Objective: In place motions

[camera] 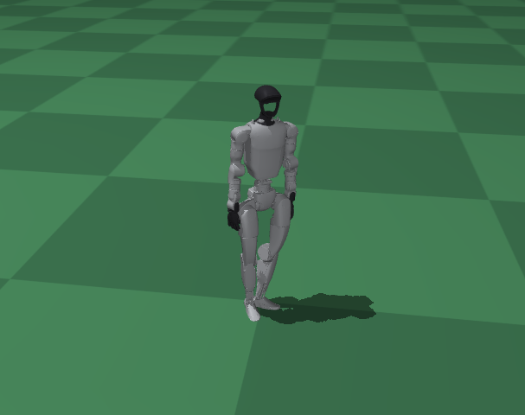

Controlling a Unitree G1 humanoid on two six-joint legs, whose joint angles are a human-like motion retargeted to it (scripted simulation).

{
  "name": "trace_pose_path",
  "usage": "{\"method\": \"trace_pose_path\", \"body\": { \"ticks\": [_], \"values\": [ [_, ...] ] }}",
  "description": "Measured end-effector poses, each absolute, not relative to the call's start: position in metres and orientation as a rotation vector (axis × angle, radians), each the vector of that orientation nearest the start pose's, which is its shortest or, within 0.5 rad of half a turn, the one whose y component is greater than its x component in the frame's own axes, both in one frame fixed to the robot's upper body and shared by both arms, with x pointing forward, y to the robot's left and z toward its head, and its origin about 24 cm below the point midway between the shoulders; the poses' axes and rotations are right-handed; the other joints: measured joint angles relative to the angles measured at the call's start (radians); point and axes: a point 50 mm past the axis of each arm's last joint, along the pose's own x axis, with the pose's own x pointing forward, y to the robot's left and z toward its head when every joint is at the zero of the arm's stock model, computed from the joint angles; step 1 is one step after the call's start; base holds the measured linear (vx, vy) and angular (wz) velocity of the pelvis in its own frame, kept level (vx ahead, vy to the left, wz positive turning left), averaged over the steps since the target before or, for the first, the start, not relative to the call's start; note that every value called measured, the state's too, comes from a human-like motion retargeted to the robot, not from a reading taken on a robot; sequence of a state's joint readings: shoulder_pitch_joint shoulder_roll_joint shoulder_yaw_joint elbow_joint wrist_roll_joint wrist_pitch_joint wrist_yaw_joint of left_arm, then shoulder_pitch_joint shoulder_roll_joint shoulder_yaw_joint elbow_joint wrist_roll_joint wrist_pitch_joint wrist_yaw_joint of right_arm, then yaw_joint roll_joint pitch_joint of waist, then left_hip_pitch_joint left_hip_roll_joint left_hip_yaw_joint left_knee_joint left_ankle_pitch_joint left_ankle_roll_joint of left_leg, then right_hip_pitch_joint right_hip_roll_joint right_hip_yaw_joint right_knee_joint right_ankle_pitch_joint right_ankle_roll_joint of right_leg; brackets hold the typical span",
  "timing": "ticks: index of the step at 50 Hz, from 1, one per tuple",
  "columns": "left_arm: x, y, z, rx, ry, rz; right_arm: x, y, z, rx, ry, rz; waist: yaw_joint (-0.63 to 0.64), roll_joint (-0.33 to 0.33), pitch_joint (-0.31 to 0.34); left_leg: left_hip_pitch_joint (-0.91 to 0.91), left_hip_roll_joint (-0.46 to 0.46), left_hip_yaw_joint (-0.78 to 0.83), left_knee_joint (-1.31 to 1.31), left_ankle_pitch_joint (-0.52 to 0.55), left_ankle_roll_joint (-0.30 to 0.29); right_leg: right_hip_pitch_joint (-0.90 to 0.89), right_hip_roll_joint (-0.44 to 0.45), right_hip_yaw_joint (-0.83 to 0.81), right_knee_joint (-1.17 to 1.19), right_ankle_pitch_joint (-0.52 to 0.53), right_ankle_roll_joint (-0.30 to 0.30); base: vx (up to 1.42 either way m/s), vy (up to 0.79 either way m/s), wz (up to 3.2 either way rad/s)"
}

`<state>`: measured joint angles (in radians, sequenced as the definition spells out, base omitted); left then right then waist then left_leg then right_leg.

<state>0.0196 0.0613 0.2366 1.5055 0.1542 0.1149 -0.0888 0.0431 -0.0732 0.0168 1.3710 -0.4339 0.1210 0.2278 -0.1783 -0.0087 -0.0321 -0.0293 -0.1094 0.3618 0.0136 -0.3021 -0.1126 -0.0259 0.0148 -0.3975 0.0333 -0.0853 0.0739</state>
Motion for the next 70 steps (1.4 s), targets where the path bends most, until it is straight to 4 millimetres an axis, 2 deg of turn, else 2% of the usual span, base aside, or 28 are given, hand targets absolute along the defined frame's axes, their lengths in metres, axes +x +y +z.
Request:
{"method": "trace_pose_path", "body": {
  "ticks": [15,22,26,30,32,33,35,40,43,46,49,52,57,62,63,65,70],
  "values": [
    [-0.007,0.163,-0.181,-0.136,1.671,-0.009,0.021,-0.172,-0.181,-0.241,1.586,0.439,-0.01,0.004,-0.016,0.011,0.001,-0.011,-0.003,-0.049,0.023,0.002,-0.004,-0.004,0.012,-0.009,-0.01,0.02,0.0,0.04],
    [-0.011,0.159,-0.181,-0.168,1.674,-0.052,0.025,-0.172,-0.181,-0.236,1.575,0.461,-0.125,0.001,-0.03,0.011,0.006,-0.078,0.041,-0.103,-0.002,-0.016,-0.05,-0.044,0.04,-0.028,-0.004,0.05,0.06,0.56],
    [-0.007,0.158,-0.182,-0.182,1.639,-0.022,0.024,-0.171,-0.181,-0.256,1.571,0.466,-0.172,-0.013,-0.011,0.06,-0.061,-0.223,0.047,-0.123,0.055,-0.026,-0.076,-0.021,0.07,-0.025,0.001,0.05,0.09,0.16],
    [0.003,0.154,-0.182,-0.231,1.602,0.038,0.02,-0.175,-0.18,-0.284,1.583,0.49,-0.107,-0.051,0.006,0.06,-0.113,-0.377,0.054,-0.129,0.172,-0.033,-0.111,0.051,0.078,-0.004,0.003,0.0,0.11,-1.11],
    [0.008,0.154,-0.182,-0.225,1.592,0.051,0.021,-0.178,-0.18,-0.314,1.579,0.496,-0.089,-0.059,0.017,0.046,-0.112,-0.406,0.057,-0.138,0.187,-0.043,-0.121,0.082,0.087,0.002,0.005,-0.04,0.12,-1.11],
    [0.009,0.156,-0.182,-0.208,1.59,0.045,0.023,-0.179,-0.18,-0.331,1.576,0.5,-0.087,-0.058,0.02,0.037,-0.106,-0.384,0.056,-0.147,0.186,-0.05,-0.122,0.098,0.091,0.004,0.006,-0.04,0.11,-1.02],
    [0.008,0.162,-0.182,-0.119,1.609,-0.007,0.024,-0.182,-0.18,-0.363,1.574,0.502,-0.094,-0.048,0.013,0.017,-0.066,-0.23,0.056,-0.179,0.184,-0.076,-0.119,0.131,0.098,0.019,0.007,-0.02,0.08,-1.03],
    [0.0,0.18,-0.18,0.133,1.677,-0.259,0.024,-0.18,-0.18,-0.347,1.578,0.454,-0.175,0.004,-0.001,0.001,-0.029,-0.155,0.007,-0.177,0.188,-0.144,-0.086,0.178,0.127,0.032,-0.019,0.01,0.04,-0.84],
    [0.0,0.184,-0.18,0.147,1.659,-0.305,0.026,-0.174,-0.181,-0.283,1.566,0.441,-0.184,0.001,0.01,0.015,-0.021,-0.066,-0.007,-0.191,0.183,-0.174,-0.072,0.225,0.145,0.029,-0.045,0.08,0.04,-1.46],
    [-0.003,0.182,-0.18,0.091,1.64,-0.279,0.03,-0.172,-0.18,-0.269,1.555,0.475,-0.18,-0.001,0.018,0.03,-0.006,0.049,-0.013,-0.216,0.164,-0.197,-0.068,0.222,0.162,0.011,-0.075,0.07,0.02,-1.97],
    [-0.008,0.174,-0.18,-0.019,1.637,-0.222,0.038,-0.173,-0.179,-0.31,1.531,0.502,-0.171,0.013,0.027,0.041,0.018,0.193,-0.022,-0.243,0.146,-0.202,-0.081,0.092,0.166,-0.022,-0.124,0.02,0.07,-2.74],
    [-0.012,0.167,-0.18,-0.079,1.637,-0.208,0.041,-0.177,-0.179,-0.347,1.519,0.509,-0.165,0.03,0.023,0.038,0.041,0.303,-0.019,-0.274,0.13,-0.192,-0.103,-0.066,0.164,-0.06,-0.147,0.07,0.05,-2.47],
    [-0.009,0.172,-0.18,0.001,1.638,-0.257,0.036,-0.188,-0.179,-0.337,1.547,0.44,-0.089,0.054,0.019,0.034,0.067,0.507,-0.022,-0.319,0.123,-0.123,-0.131,-0.368,0.161,-0.098,-0.156,0.12,-0.01,-2.67],
    [0.0,0.179,-0.18,0.093,1.63,-0.3,0.022,-0.193,-0.179,-0.193,1.607,0.293,-0.053,0.062,0.009,0.037,0.079,0.605,-0.018,-0.354,0.107,-0.076,-0.154,-0.47,0.163,-0.041,-0.119,0.14,-0.04,-1.59],
    [0.003,0.18,-0.18,0.096,1.623,-0.295,0.019,-0.193,-0.179,-0.156,1.617,0.262,-0.065,0.062,0.005,0.033,0.076,0.604,-0.018,-0.36,0.109,-0.073,-0.164,-0.471,0.154,0.0,-0.101,0.17,-0.11,-0.7],
    [0.006,0.181,-0.18,0.088,1.612,-0.274,0.015,-0.192,-0.179,-0.108,1.633,0.226,-0.08,0.061,-0.011,0.024,0.069,0.616,-0.02,-0.369,0.105,-0.073,-0.198,-0.459,0.141,0.062,-0.023,0.17,-0.1,-0.68],
    [0.012,0.175,-0.181,0.048,1.603,-0.243,0.003,-0.189,-0.179,-0.053,1.683,0.213,-0.066,0.06,-0.049,0.005,0.066,0.679,-0.036,-0.375,0.094,-0.118,-0.165,-0.392,0.087,0.072,-0.053,0.11,-0.04,-0.65]
  ]
}}
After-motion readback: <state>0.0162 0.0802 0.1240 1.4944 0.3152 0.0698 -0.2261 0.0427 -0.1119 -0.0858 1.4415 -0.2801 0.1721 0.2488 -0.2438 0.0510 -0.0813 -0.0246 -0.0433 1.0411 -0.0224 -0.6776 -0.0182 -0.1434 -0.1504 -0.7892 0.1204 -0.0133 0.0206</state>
